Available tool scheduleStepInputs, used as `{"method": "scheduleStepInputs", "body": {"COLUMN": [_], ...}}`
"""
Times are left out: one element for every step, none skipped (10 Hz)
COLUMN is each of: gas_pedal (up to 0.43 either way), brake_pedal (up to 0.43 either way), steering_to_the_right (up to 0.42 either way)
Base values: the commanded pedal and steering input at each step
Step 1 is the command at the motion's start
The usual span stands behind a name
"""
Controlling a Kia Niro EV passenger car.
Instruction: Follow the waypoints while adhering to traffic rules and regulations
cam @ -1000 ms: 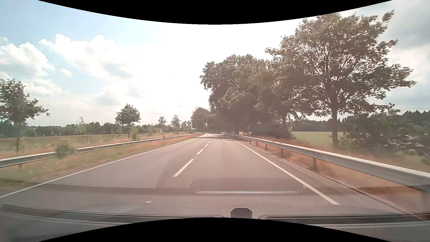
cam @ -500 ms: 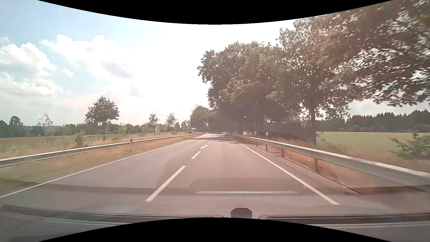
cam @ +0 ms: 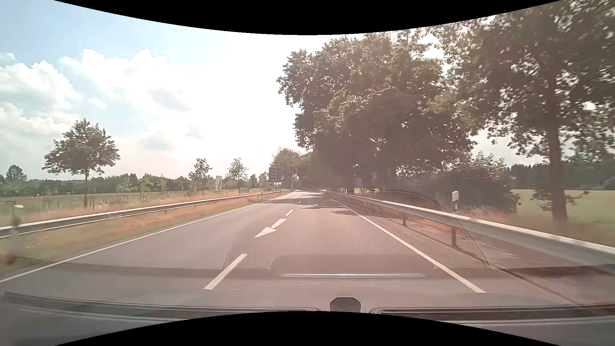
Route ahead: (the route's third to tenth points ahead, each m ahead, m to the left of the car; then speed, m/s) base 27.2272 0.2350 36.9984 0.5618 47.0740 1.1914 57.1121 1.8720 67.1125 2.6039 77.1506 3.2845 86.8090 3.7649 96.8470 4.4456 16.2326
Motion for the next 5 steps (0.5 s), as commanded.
{"method": "scheduleStepInputs", "body": {"gas_pedal": [0.157, 0.157, 0.157, 0.157, 0.157], "brake_pedal": [0.000, 0.000, 0.000, 0.000, 0.000], "steering_to_the_right": [-0.004, -0.004, -0.004, -0.004, -0.004]}}
